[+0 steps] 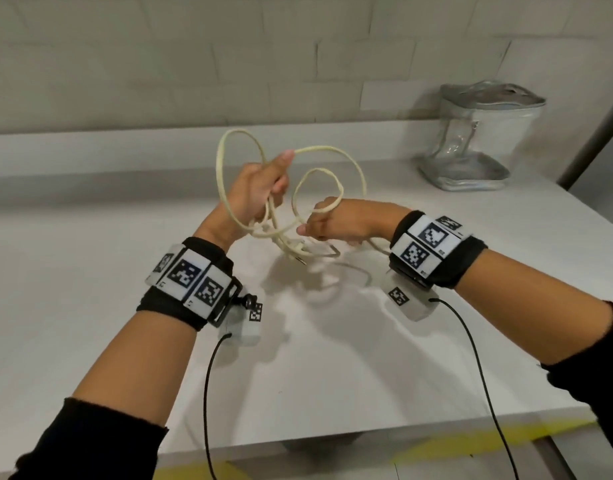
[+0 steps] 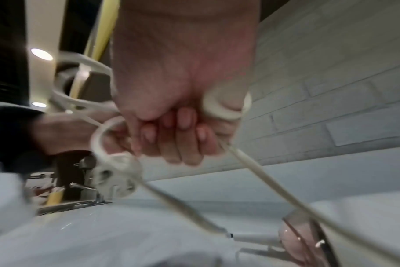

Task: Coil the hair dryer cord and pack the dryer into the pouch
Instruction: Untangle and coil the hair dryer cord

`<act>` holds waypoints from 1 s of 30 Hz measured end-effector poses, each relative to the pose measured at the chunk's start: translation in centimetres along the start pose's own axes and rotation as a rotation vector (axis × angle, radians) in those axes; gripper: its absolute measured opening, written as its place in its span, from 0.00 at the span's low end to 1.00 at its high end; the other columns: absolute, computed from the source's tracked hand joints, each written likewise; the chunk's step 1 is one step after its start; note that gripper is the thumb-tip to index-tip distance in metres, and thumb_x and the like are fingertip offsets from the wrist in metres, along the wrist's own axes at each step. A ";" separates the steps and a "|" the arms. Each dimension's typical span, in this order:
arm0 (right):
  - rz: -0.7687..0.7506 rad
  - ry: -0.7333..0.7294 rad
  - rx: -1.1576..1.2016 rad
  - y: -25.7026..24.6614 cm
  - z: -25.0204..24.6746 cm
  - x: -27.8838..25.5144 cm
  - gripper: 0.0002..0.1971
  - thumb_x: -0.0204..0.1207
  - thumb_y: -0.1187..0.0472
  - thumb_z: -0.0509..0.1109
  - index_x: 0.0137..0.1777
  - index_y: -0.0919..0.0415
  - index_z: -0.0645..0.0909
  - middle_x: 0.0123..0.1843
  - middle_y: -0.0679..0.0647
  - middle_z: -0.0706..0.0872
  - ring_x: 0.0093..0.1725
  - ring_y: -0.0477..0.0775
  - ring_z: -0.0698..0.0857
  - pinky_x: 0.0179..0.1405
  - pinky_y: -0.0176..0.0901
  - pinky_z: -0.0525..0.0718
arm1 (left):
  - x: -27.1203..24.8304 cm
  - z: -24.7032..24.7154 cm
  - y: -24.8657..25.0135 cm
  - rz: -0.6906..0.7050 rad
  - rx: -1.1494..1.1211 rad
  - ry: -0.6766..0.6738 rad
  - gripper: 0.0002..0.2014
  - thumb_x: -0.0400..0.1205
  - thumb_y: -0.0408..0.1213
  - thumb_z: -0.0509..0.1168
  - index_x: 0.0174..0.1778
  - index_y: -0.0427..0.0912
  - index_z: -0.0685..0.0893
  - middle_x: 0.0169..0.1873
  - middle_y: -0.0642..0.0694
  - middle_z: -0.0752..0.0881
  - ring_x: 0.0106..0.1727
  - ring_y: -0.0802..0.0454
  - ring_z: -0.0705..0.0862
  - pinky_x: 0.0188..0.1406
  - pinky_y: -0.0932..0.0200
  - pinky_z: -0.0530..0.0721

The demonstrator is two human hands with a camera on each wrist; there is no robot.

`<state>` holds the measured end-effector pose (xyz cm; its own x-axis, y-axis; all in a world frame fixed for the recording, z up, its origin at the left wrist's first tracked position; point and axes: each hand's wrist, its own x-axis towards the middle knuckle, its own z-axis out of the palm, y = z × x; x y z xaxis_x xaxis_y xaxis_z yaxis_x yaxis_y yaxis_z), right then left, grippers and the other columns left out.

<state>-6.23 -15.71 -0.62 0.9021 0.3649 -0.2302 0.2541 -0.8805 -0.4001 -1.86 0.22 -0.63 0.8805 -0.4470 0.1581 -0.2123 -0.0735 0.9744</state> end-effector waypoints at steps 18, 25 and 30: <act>-0.126 0.083 -0.064 -0.6 -4.5 -1.1 0.10 0.78 0.60 0.65 0.40 0.60 0.86 0.20 0.32 0.79 0.26 0.32 0.76 0.30 0.24 0.69 | -1.2 0.4 3.3 0.001 0.439 -0.050 0.21 0.84 0.53 0.52 0.49 0.45 0.87 0.24 0.51 0.83 0.23 0.65 0.79 0.29 0.60 0.80; -0.116 0.079 0.031 -1.1 -3.4 -0.5 0.14 0.77 0.56 0.67 0.30 0.56 0.82 0.11 0.43 0.68 0.15 0.44 0.64 0.18 0.31 0.60 | -1.3 -1.2 1.7 -0.151 0.296 -0.233 0.18 0.71 0.51 0.70 0.22 0.49 0.74 0.13 0.56 0.64 0.16 0.58 0.59 0.13 0.66 0.56; -0.123 0.241 0.160 -0.1 -5.7 -0.6 0.13 0.76 0.55 0.68 0.32 0.59 0.83 0.13 0.44 0.65 0.17 0.44 0.61 0.18 0.36 0.61 | -1.3 -0.8 1.6 -0.119 0.578 -0.008 0.27 0.74 0.49 0.70 0.18 0.47 0.60 0.12 0.57 0.58 0.19 0.57 0.59 0.23 0.60 0.57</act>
<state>-4.80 -17.55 4.60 0.9297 0.3664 0.0378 0.3253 -0.7685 -0.5510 -3.03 1.43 0.83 0.9097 -0.4123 0.0495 -0.3108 -0.5969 0.7397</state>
